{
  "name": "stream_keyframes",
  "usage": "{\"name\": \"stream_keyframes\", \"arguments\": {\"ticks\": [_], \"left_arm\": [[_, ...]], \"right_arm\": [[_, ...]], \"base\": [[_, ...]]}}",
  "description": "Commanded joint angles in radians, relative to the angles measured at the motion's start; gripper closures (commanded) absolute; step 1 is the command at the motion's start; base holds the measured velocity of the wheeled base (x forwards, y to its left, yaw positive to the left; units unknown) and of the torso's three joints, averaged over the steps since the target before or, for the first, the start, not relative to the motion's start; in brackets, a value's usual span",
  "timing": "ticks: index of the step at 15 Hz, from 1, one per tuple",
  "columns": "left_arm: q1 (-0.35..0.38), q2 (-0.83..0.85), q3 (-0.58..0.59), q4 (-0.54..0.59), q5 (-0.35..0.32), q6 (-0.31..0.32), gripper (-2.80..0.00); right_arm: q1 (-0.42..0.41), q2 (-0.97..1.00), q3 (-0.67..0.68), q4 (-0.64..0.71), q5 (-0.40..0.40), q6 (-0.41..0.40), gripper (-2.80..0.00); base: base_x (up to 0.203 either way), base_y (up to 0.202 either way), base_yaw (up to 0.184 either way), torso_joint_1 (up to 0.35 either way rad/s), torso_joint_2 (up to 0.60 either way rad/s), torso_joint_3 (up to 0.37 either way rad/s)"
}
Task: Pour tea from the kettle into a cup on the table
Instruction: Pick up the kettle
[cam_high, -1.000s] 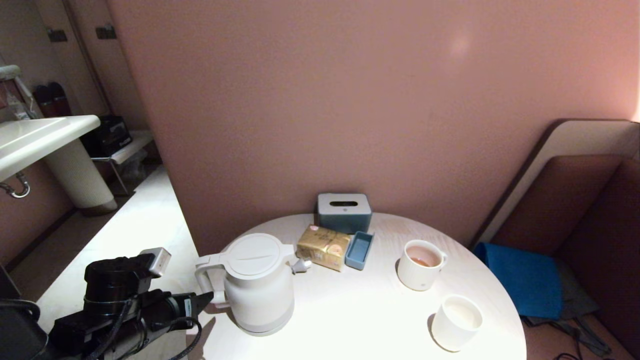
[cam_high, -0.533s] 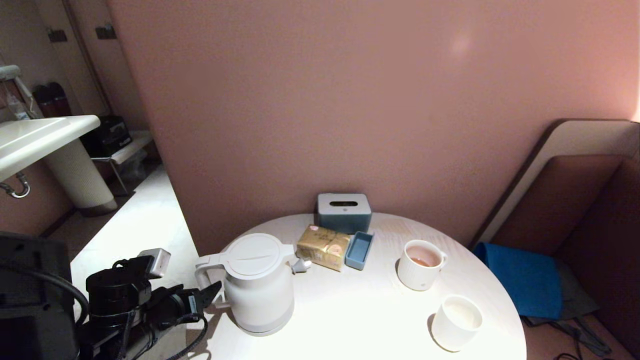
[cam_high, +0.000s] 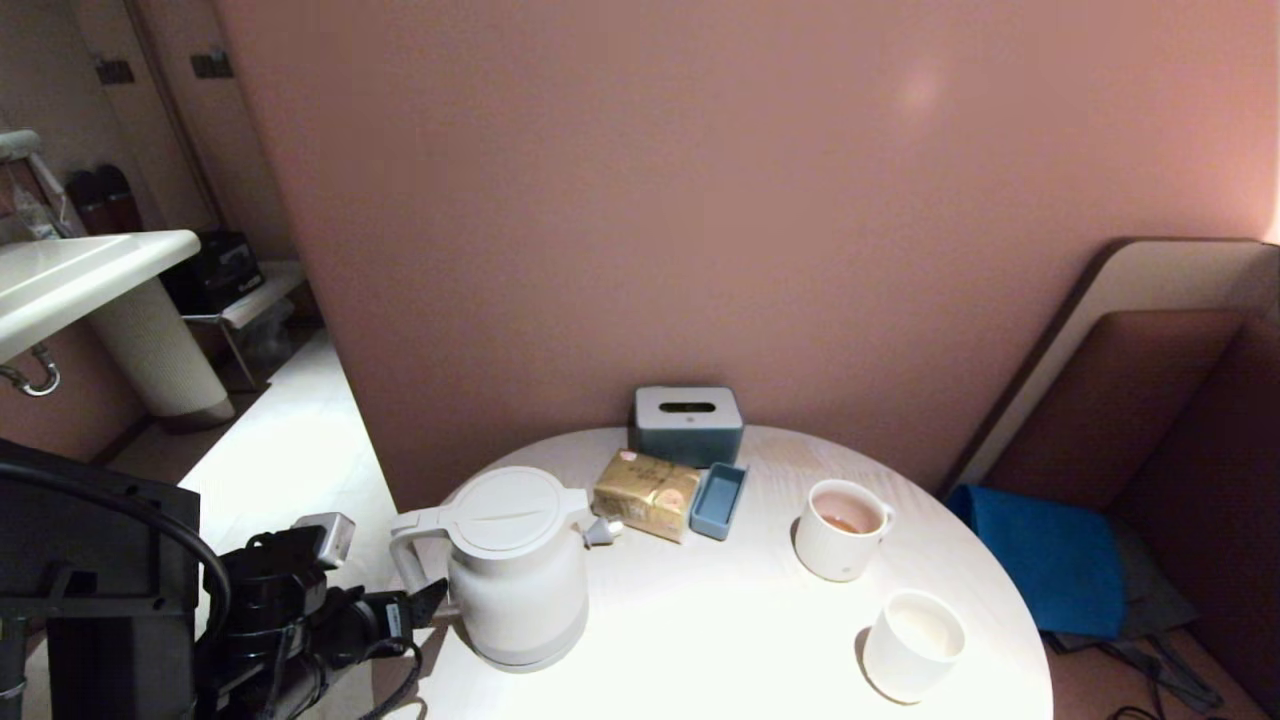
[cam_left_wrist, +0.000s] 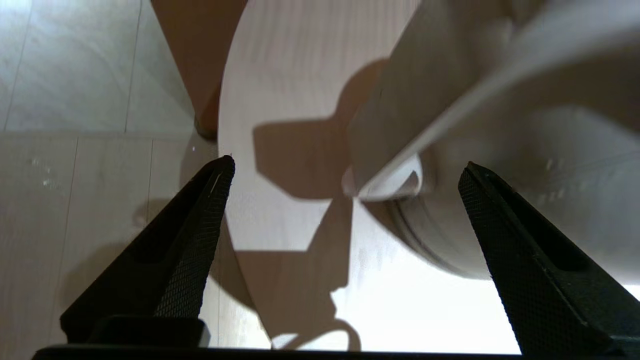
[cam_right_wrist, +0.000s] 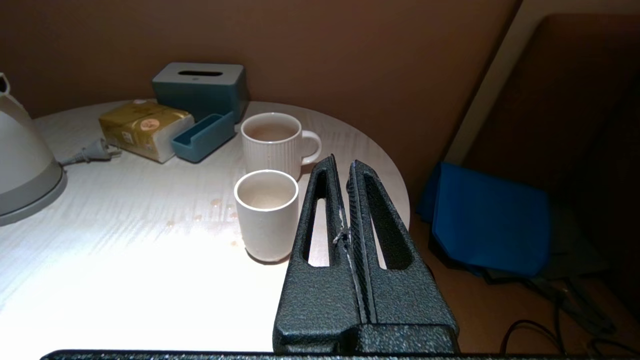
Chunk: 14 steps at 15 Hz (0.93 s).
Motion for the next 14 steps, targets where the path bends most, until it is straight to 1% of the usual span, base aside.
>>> {"name": "stream_keyframes", "arguments": {"ticks": [1,3,4,10,14], "left_arm": [[0.000,-0.001,-0.034,-0.047,0.001,-0.002,-2.80],[0.000,0.005,-0.088,-0.047,0.008,0.003,-2.80],[0.000,0.006,-0.102,-0.047,0.009,0.015,-2.80],[0.002,0.012,-0.125,-0.047,0.019,0.027,-2.80],[0.003,-0.004,-0.138,-0.047,0.024,0.051,-2.80]], "right_arm": [[0.000,0.001,0.000,-0.001,0.000,0.000,0.00],[0.000,0.001,0.000,-0.002,-0.001,0.000,0.00],[0.000,0.001,0.000,-0.002,0.001,0.000,0.00],[0.001,0.001,0.000,-0.002,0.000,0.000,0.00],[0.000,0.001,0.000,-0.002,0.001,0.000,0.00]], "base": [[0.000,0.000,0.000,0.000,0.00,0.000],[0.000,0.000,0.000,0.000,0.00,0.000],[0.000,0.000,0.000,0.000,0.00,0.000],[0.000,0.000,0.000,0.000,0.00,0.000],[0.000,0.000,0.000,0.000,0.00,0.000]]}}
